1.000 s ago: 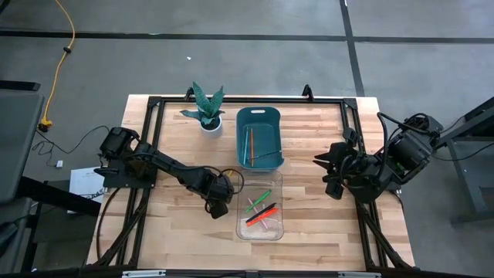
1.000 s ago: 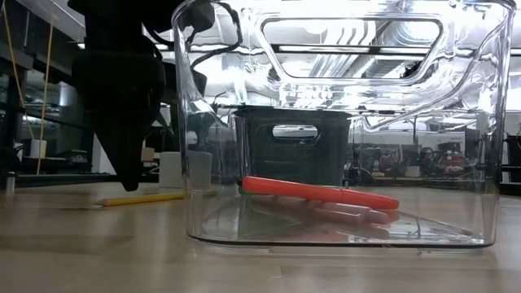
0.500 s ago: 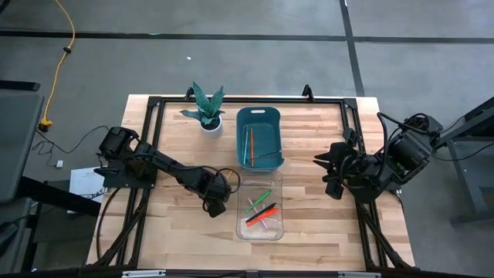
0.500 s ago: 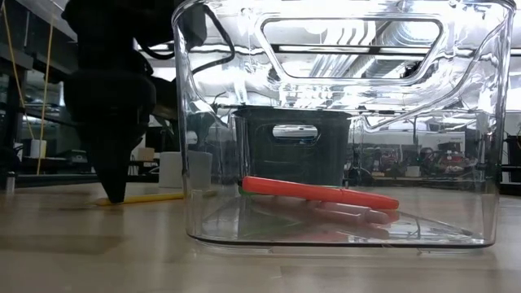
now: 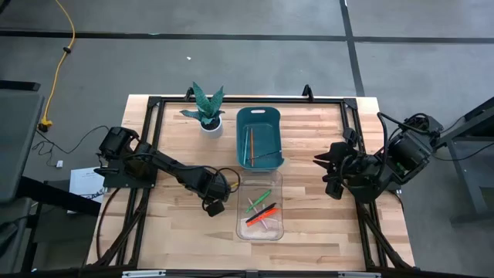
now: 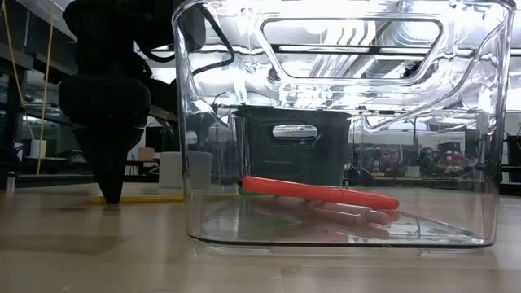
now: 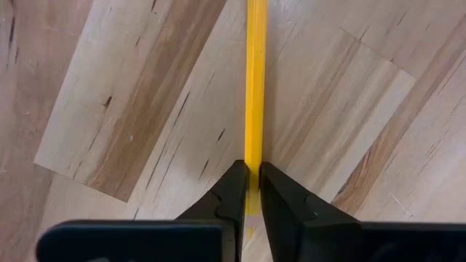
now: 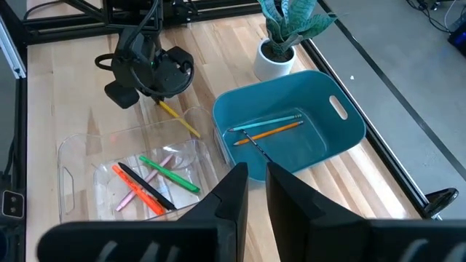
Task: Sort pens & pencils
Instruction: Put the yellow pencil into the blue bin
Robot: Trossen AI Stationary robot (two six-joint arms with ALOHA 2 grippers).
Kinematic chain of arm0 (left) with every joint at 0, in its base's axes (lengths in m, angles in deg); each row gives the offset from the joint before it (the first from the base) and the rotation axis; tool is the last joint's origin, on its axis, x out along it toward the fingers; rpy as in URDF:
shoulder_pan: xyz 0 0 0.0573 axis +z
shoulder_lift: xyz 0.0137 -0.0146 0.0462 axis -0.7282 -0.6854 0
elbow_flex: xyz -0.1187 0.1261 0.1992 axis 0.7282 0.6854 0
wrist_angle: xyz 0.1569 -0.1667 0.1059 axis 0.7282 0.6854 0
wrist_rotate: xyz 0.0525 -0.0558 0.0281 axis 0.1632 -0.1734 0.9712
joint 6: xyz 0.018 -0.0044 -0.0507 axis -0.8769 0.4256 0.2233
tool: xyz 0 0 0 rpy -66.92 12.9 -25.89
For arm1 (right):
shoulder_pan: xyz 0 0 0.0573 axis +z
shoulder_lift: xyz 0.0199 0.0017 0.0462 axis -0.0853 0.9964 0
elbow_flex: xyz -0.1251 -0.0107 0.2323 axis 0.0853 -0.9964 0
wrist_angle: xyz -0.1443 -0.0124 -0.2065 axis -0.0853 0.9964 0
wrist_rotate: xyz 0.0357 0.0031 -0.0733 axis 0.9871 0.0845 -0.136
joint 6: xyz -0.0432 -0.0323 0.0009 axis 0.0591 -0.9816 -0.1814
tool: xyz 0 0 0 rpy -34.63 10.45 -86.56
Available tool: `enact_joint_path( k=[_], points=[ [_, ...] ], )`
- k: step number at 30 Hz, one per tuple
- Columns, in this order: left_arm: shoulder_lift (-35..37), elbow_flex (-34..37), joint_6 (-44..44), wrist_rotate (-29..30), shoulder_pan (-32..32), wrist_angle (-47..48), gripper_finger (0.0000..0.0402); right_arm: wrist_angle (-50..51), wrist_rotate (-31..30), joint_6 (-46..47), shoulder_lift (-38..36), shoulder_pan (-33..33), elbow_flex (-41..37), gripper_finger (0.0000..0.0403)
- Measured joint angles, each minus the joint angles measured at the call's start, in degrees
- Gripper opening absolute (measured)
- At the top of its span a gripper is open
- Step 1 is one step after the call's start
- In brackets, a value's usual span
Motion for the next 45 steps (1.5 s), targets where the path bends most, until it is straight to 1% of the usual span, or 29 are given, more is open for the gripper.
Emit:
enact_joint_path(
  k=[5, 13, 21, 23, 28, 31, 37, 45],
  points=[
    [0.0, 0.0, -0.1, -0.4, 0.0, 0.2, 0.0016, 0.0, 0.0, 0.0, 0.0, 0.0, 0.0, 0.0041],
    [-0.1, 0.1, -0.4, -0.9, 0.0, 0.3, 0.0022, 0.0, 0.0, 0.0, 0.0, 0.0, 0.0, 0.0041],
    [0.4, 0.1, -1.7, -2.1, 0.0, 1.1, 0.0012, 0.0, 0.1, 0.0, 0.0, 0.0, 0.0, 0.0041],
    [0.6, 0.2, -2.1, -2.2, -0.1, 1.9, 0.0013, 0.0, 0.2, 0.0, 0.0, 0.0, 0.0, 0.0041],
    [1.6, 0.4, -3.5, -2.8, -0.2, 7.8, 0.0015, 0.0, 0.3, 0.0, 0.0, 0.0, 0.0, 0.0041],
    [2.3, 0.4, -4.4, -2.9, -0.1, 10.7, 0.0012, 0.0, 0.3, 0.0, 0.0, 0.0, 0.0, 0.0041],
    [4.8, 0.3, -6.1, -1.9, -0.1, 11.6, 0.0011, 0.0, 0.3, -0.2, 0.0, 0.0, 0.0, 0.0041],
    [9.4, 0.2, -6.2, -0.8, -0.1, 13.5, 0.0012, 0.0, 0.3, -0.3, 0.0, 0.0, 0.0, 0.0041]
  ],
)
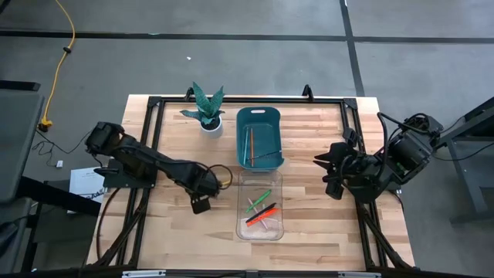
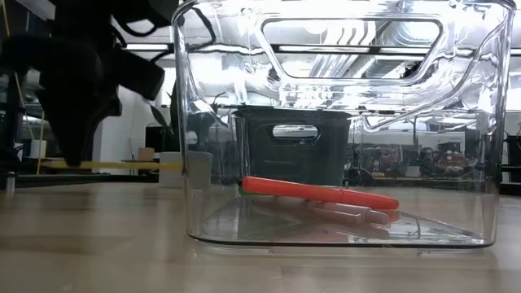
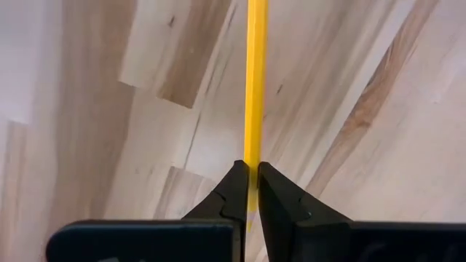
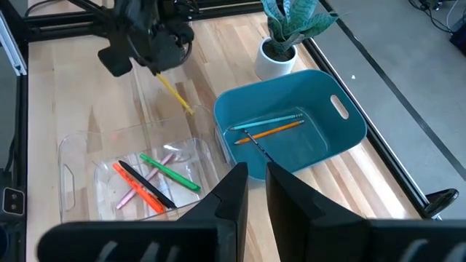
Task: Sort pens & pencils
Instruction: Put the yellow pencil into the blue bin
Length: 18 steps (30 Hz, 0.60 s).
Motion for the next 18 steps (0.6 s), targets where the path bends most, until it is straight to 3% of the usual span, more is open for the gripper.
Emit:
enact_joint_path(
  k=[9, 18],
  points=[
    [7.9, 0.0, 1.4, 1.7, 0.0, 4.0, 0.0012, 0.0, 0.1, -0.1, 0.0, 0.0, 0.0, 0.0041],
    [18.1, -1.4, 5.2, 5.8, 0.0, 2.4, 0.0012, 0.0, -0.4, 0.1, 0.0, 0.0, 0.0, 0.0041]
  ],
)
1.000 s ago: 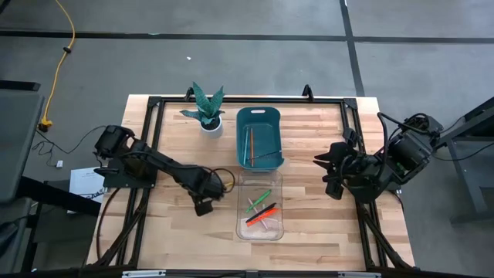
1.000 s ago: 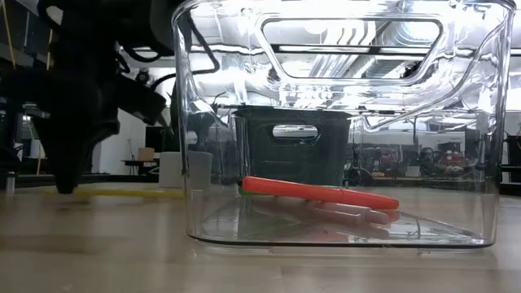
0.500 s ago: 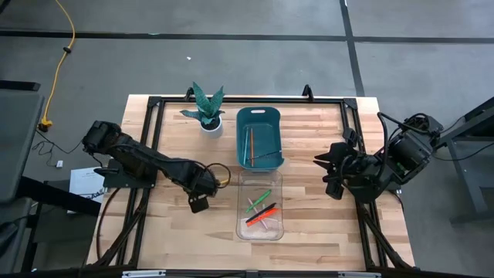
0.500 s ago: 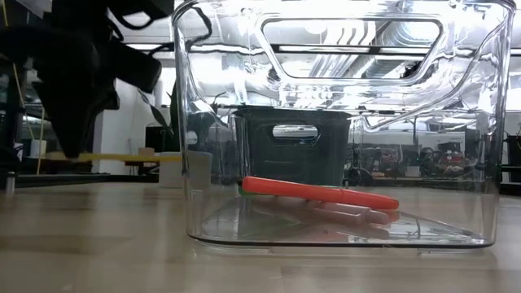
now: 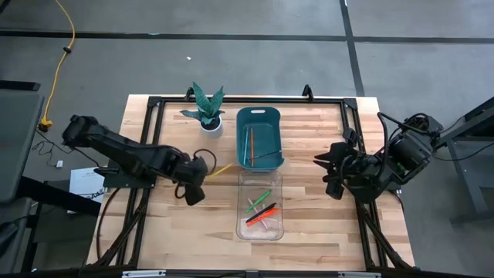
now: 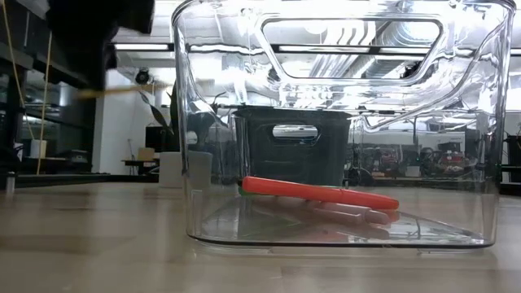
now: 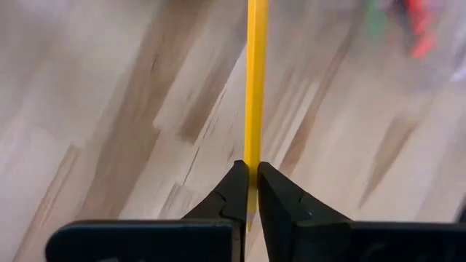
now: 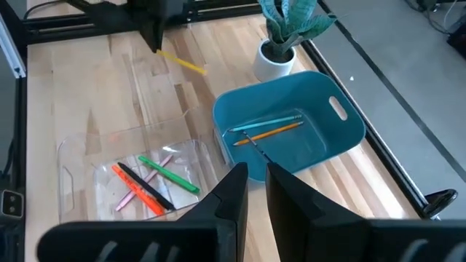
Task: Sort pens & pencils
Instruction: Put the yellow pencil into the blue bin
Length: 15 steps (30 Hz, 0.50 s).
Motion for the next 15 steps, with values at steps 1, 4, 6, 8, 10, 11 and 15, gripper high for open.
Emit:
enact_joint_path(
  k=[1, 4, 6, 8, 10, 11, 15],
  points=[
    [0.9, -0.5, 0.5, 1.0, 0.0, -0.6, 0.0012, 0.0, -0.3, 0.0, 0.0, 0.0, 0.0, 0.0041],
    [2.3, -2.3, 0.8, 4.3, 1.0, -1.0, 0.0012, 0.0, -1.1, -0.2, 0.0, 0.0, 0.0, 0.0041],
    [2.4, -3.6, -0.6, 5.1, 2.4, -1.3, 0.0012, 0.0, -1.4, -0.4, 0.0, 0.0, 0.0, 0.0041],
    [2.5, -4.5, -1.8, 5.3, 4.4, -2.4, 0.0012, 0.0, -1.5, -1.0, 0.0, 0.0, 0.0, 0.0041],
    [2.4, -4.7, -3.6, 4.9, 7.0, -5.3, 0.0012, 0.0, -1.9, -1.2, 0.0, 0.0, 0.0, 0.0041],
    [2.5, -4.7, -4.6, 4.7, 8.2, -6.8, 0.0012, 0.0, -2.1, -1.2, 0.0, 0.0, 0.0, 0.0041],
    [2.4, -4.7, -7.3, 3.2, 13.5, -12.4, 0.0012, 0.0, -2.1, -1.1, 0.0, 0.0, 0.0, 0.0041]
  ],
)
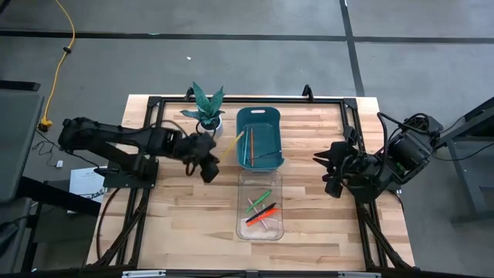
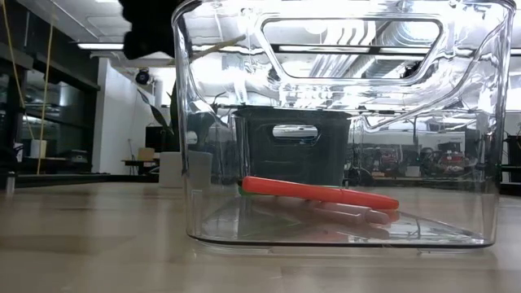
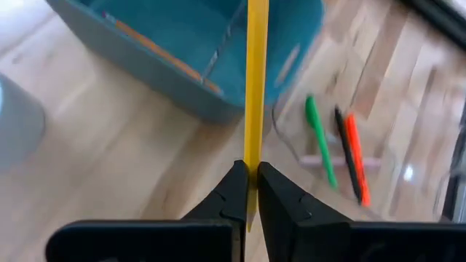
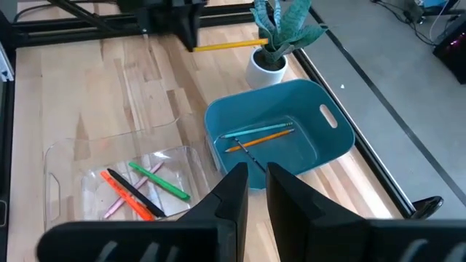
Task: Sort pens & pencils
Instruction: Put the yellow pencil into the blue bin
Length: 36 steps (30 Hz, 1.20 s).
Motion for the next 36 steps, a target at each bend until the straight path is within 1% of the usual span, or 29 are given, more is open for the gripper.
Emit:
enact_joint_path(
  k=[3, 9, 12, 19, 22, 27, 30, 36],
  points=[
    [-0.1, 0.0, -1.9, -2.3, 3.9, -3.0, 0.0012, 0.0, 0.0, 0.0, 0.0, 0.0, 0.0, 0.0041],
    [-1.9, -0.2, -2.8, -6.4, 9.8, -7.4, 0.0012, 0.0, 0.3, 0.0, 0.0, 0.0, 0.0, 0.0041],
    [-4.0, 0.0, -2.8, -9.1, 11.6, -9.5, 0.0012, 0.0, 0.3, -0.1, 0.0, 0.0, 0.0, 0.0041],
    [-8.9, -0.2, -2.8, -13.3, 13.7, -19.7, 0.0012, 0.0, 0.3, -0.5, 0.0, 0.0, 0.0, 0.0041],
    [-11.1, -2.3, -3.1, -13.6, 14.1, -20.3, 0.0012, 0.0, 0.4, -0.3, 0.0, 0.0, 0.0, 0.0041],
    [-15.1, -8.0, -5.4, -14.4, 15.4, -20.2, 0.0012, 0.0, 0.9, 0.0, 0.0, 0.0, 0.0, 0.0041],
    [-17.9, -10.5, -5.4, -14.3, 16.2, -18.1, 0.0012, 0.0, 0.9, 0.4, 0.0, 0.0, 0.0, 0.0041],
    [-21.1, -11.9, -2.9, -15.3, 17.6, -15.9, 0.0012, 0.0, 0.9, 1.4, 0.0, 0.0, 0.0, 0.0041]
  ],
)
